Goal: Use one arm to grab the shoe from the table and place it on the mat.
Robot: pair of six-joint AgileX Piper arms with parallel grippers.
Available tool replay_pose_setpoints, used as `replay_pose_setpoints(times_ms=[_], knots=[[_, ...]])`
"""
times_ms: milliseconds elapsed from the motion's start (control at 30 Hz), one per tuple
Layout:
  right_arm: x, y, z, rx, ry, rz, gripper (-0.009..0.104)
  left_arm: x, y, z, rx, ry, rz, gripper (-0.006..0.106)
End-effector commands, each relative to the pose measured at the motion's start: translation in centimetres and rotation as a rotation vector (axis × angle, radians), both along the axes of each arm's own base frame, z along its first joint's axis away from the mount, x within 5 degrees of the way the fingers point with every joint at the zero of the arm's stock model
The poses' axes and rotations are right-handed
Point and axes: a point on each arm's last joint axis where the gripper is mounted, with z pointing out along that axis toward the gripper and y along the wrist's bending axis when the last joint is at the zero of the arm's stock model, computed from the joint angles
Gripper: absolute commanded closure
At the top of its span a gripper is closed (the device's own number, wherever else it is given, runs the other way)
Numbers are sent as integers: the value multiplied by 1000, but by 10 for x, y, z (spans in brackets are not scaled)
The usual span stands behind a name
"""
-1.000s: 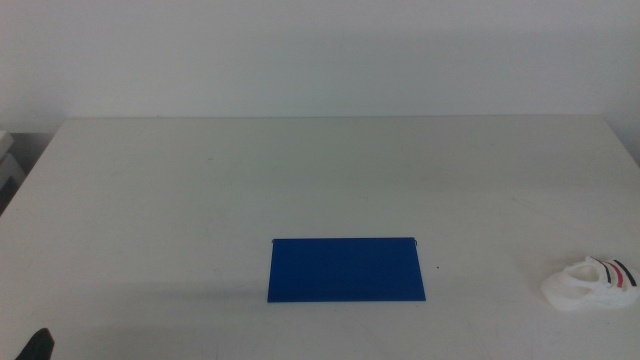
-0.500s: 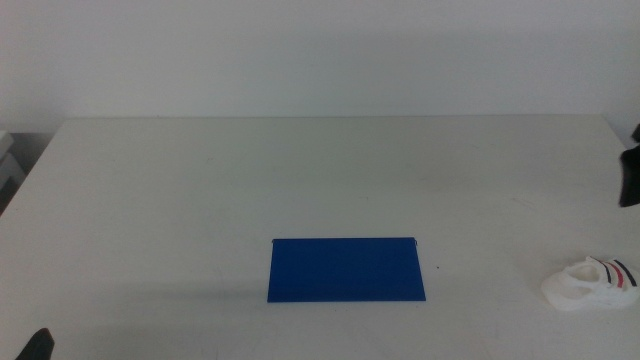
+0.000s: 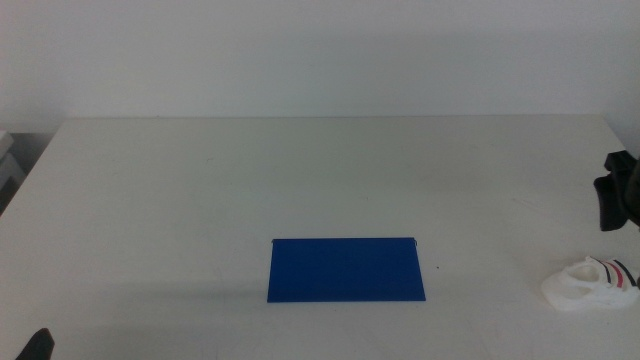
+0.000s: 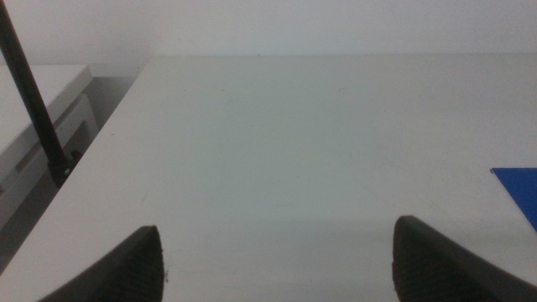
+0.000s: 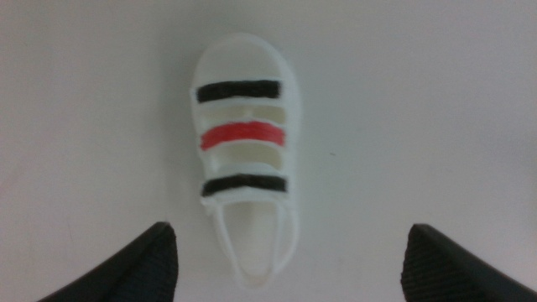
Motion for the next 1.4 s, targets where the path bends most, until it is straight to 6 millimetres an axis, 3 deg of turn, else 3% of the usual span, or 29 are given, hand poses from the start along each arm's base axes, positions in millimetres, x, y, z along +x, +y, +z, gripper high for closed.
replay_pose_setpoints(times_ms=[0,233,433,900,1033,1367], knots=[[5,-3,10,-31,-60,35,3,1,0,5,-11,-87,4,7],[20,-5,-16,-22,-16,48,3,1,0,5,-11,-87,4,7],[24,-17,-26,7,5,38,3,1,0,5,-11,-87,4,7],[36,-15,-62,25,89,65,6,1,0,5,-11,-87,4,7],[37,-14,-62,43,85,60,20,1,0,5,-11,-87,4,7],[27,-13,-58,59,179,35,85,1,0,5,-11,-87,4,7]])
